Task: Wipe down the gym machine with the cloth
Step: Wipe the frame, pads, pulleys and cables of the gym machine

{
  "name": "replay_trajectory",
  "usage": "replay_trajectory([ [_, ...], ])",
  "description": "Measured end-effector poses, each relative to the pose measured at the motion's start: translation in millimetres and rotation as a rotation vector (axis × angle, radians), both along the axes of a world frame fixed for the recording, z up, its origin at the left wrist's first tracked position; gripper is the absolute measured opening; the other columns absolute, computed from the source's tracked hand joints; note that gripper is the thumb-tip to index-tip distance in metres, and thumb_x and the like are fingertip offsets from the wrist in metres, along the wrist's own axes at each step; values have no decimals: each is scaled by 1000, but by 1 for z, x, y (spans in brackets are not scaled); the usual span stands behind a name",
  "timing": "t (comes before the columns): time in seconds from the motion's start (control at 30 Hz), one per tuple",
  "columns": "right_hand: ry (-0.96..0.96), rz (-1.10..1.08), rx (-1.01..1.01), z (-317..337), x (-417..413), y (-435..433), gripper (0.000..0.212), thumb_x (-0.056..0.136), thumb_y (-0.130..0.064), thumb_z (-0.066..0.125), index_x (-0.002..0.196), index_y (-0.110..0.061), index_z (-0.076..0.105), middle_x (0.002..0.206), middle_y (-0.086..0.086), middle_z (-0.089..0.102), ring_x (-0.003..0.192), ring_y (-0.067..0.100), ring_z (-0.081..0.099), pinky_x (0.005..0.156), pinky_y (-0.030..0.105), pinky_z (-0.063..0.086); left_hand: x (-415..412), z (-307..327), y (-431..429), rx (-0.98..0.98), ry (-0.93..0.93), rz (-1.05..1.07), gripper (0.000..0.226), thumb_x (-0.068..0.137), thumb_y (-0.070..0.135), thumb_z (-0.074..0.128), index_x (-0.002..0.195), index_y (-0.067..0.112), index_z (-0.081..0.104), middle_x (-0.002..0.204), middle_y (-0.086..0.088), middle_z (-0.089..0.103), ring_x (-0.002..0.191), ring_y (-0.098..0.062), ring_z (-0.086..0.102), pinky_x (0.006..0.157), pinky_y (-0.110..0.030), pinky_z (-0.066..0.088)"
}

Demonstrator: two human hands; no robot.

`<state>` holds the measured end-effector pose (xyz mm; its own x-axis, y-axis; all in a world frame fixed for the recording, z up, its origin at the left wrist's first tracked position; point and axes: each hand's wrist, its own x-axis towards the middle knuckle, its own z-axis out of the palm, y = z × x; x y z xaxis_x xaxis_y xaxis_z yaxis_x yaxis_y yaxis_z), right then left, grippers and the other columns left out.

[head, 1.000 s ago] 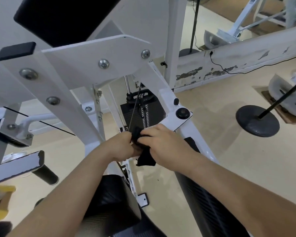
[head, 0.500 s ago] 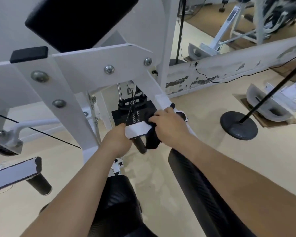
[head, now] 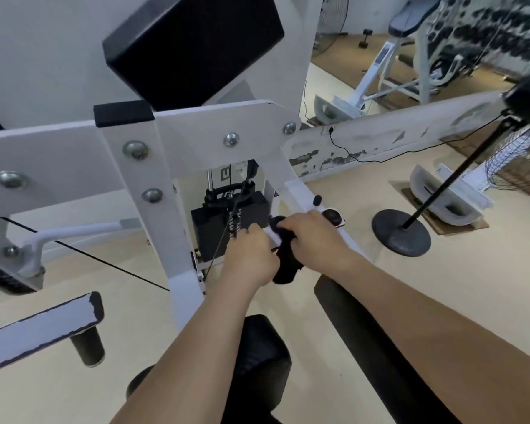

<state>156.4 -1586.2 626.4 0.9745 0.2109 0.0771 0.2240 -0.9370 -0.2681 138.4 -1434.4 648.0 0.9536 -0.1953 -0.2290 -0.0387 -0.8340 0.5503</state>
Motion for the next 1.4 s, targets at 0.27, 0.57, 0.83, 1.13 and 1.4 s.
replay_trajectory([
  [0.27, 10, 92, -3, -11, -18, 34, 28, 72, -2, 57, 95, -11, 71, 99, 4, 65, 92, 28, 55, 78, 41, 49, -4, -5, -3, 144, -31, -126, 42, 91, 10, 50, 131, 2, 40, 135, -15, 42, 126, -33, 37, 105, -41, 31],
  [0.57, 25, -236, 117, 1, -21, -58, 50, 75, 10, 46, 111, -13, 74, 126, 3, 65, 119, 26, 56, 100, 23, 40, 0, -13, -7, 199, 99, -141, 34, 89, 14, 54, 123, 10, 47, 152, -18, 20, 138, -46, 16, 102, -42, 35],
  [0.83, 200, -281, 241, -7, -53, -101, 57, 81, 16, 40, 129, -8, 61, 141, 4, 53, 132, 21, 45, 102, 7, 21, 6, -17, -10, 327, 57, -170, 27, 90, 18, 50, 117, 13, 50, 147, -20, 29, 134, -46, 26, 92, -37, 37],
  [1.13, 194, -144, 334, -13, -104, -126, 51, 81, 12, 44, 108, -19, 74, 92, 1, 56, 97, 25, 54, 85, 25, 38, -4, -5, -18, 346, -166, -173, 39, 87, 7, 48, 124, 13, 59, 128, -12, 57, 117, -32, 49, 93, -36, 44],
  [1.4, 213, -24, 316, -24, -276, -190, 51, 80, -18, 46, 117, -53, 53, 99, -21, 43, 99, 9, 36, 84, 19, 41, -137, -11, -145, 84, -425, -388, 44, 99, 30, 43, 141, 17, 47, 155, -6, 30, 146, -22, 19, 115, -36, 23],
])
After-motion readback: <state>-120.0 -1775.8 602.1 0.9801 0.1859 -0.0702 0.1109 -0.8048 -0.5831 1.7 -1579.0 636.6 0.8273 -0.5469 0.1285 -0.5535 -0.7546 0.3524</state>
